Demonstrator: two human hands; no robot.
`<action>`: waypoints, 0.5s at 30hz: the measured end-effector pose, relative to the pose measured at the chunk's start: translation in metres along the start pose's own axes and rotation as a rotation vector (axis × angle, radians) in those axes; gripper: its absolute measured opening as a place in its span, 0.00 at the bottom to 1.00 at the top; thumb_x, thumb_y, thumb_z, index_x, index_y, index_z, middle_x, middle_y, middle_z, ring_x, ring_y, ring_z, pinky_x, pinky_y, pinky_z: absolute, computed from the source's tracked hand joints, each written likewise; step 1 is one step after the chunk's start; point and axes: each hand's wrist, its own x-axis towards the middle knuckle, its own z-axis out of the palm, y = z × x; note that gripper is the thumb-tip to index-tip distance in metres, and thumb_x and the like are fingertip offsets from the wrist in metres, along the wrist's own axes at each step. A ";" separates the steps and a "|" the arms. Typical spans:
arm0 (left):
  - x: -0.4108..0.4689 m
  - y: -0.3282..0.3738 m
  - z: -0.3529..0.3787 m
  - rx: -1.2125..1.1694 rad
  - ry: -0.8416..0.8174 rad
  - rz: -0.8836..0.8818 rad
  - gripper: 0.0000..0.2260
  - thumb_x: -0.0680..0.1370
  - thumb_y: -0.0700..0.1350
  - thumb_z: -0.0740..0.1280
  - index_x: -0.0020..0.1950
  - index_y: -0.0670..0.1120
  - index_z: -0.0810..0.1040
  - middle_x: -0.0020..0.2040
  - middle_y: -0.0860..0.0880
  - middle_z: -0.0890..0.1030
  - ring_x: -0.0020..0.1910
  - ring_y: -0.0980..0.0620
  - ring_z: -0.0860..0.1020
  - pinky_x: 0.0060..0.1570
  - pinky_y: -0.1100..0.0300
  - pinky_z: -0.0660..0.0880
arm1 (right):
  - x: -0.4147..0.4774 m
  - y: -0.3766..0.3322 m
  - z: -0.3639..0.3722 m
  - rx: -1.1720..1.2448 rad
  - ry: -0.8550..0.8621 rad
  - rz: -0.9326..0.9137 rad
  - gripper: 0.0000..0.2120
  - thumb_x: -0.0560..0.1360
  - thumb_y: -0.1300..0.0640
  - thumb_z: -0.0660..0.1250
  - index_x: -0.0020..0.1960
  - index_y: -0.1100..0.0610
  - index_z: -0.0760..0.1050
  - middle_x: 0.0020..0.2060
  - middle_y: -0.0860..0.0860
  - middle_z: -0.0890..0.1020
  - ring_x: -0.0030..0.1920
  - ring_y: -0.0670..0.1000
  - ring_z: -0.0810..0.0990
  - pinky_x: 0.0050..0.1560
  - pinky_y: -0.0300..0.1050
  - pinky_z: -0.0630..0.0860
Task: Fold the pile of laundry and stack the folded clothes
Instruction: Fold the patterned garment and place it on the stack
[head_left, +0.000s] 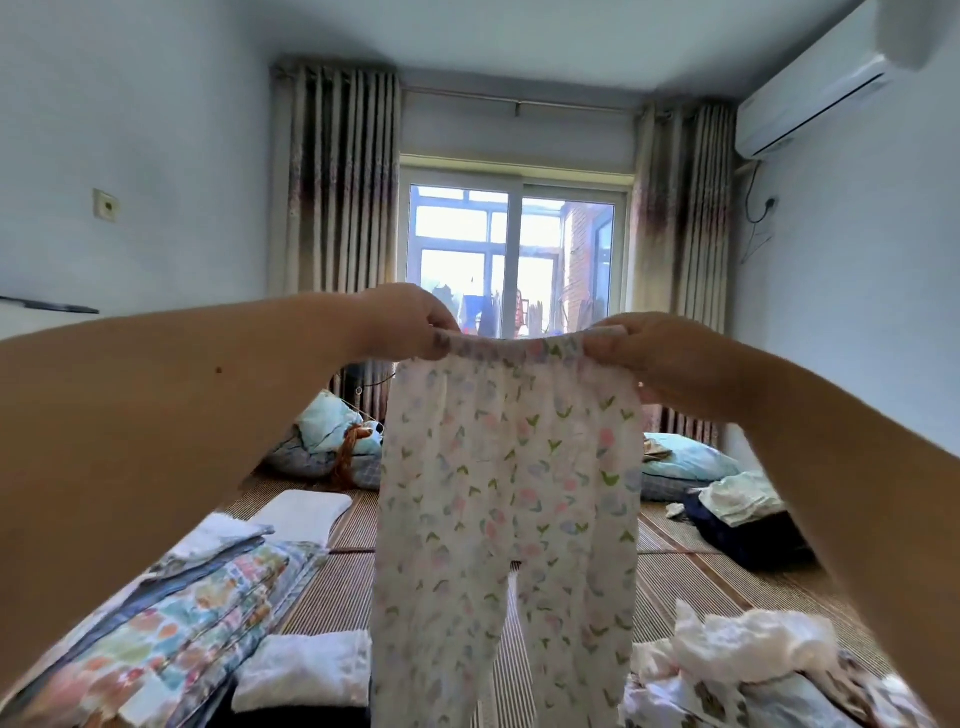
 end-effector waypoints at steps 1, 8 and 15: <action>-0.002 -0.004 -0.001 -0.030 -0.007 0.036 0.07 0.78 0.42 0.67 0.53 0.49 0.81 0.48 0.49 0.80 0.52 0.48 0.78 0.54 0.55 0.72 | -0.005 0.000 -0.002 0.098 -0.093 -0.033 0.12 0.78 0.54 0.61 0.51 0.61 0.78 0.42 0.54 0.83 0.44 0.53 0.83 0.45 0.45 0.80; -0.019 0.009 -0.004 -0.400 -0.115 0.234 0.14 0.74 0.33 0.69 0.38 0.53 0.81 0.61 0.50 0.80 0.64 0.52 0.75 0.66 0.50 0.70 | -0.009 -0.004 0.008 0.382 -0.344 -0.131 0.08 0.67 0.56 0.70 0.44 0.56 0.84 0.42 0.54 0.82 0.43 0.50 0.82 0.44 0.42 0.81; -0.023 0.031 0.003 -0.612 -0.202 0.294 0.17 0.70 0.30 0.68 0.32 0.52 0.80 0.69 0.49 0.73 0.70 0.51 0.69 0.67 0.50 0.68 | -0.005 -0.001 0.036 0.507 -0.289 -0.118 0.07 0.69 0.59 0.66 0.44 0.58 0.82 0.42 0.55 0.82 0.44 0.52 0.83 0.45 0.44 0.81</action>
